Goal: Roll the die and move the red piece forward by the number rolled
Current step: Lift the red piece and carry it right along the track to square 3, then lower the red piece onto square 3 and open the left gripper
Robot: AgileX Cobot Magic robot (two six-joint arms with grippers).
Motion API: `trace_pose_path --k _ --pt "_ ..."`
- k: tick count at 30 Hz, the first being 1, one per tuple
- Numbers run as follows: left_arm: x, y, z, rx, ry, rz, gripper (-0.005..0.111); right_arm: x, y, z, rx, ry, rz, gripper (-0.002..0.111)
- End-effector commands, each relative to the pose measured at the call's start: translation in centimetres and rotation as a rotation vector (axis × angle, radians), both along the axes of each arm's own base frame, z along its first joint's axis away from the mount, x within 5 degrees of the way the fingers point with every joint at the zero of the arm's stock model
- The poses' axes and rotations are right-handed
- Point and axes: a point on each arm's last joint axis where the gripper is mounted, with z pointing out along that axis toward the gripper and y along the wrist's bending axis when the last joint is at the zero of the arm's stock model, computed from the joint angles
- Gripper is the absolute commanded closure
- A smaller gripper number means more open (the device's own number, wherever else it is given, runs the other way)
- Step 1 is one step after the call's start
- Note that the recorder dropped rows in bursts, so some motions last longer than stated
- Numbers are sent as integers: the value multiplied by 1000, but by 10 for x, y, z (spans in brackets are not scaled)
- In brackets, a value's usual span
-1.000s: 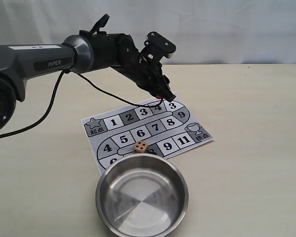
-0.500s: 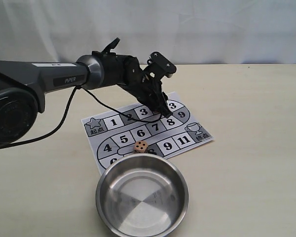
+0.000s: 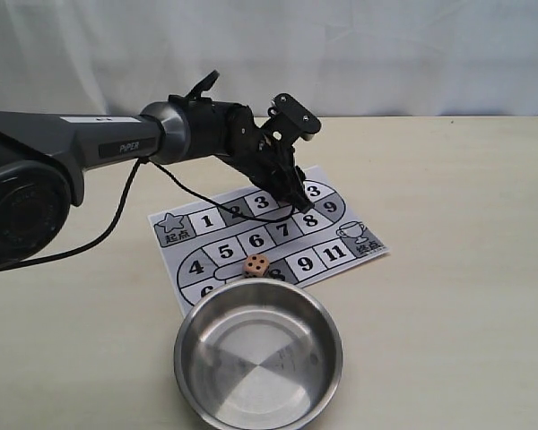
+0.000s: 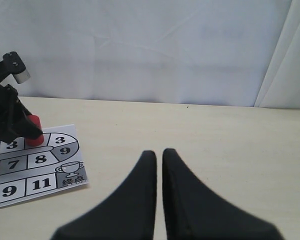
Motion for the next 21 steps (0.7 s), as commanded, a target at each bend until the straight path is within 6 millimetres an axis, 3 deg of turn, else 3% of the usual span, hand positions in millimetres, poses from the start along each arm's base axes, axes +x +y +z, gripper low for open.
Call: trace_pose_path --k 1,12,17,21 --pt "3 -2 -1 -17 -25 10 62 0 0 -1 -5 -2 2 104" --pt "6 -2 2 -37 -64 20 45 0 0 -1 -5 -2 2 104" --pt "6 -2 4 -42 -68 23 44 0 0 -1 -5 -2 2 104" --pt "5 -2 17 -49 -79 19 45 0 0 -1 -5 -2 2 104"
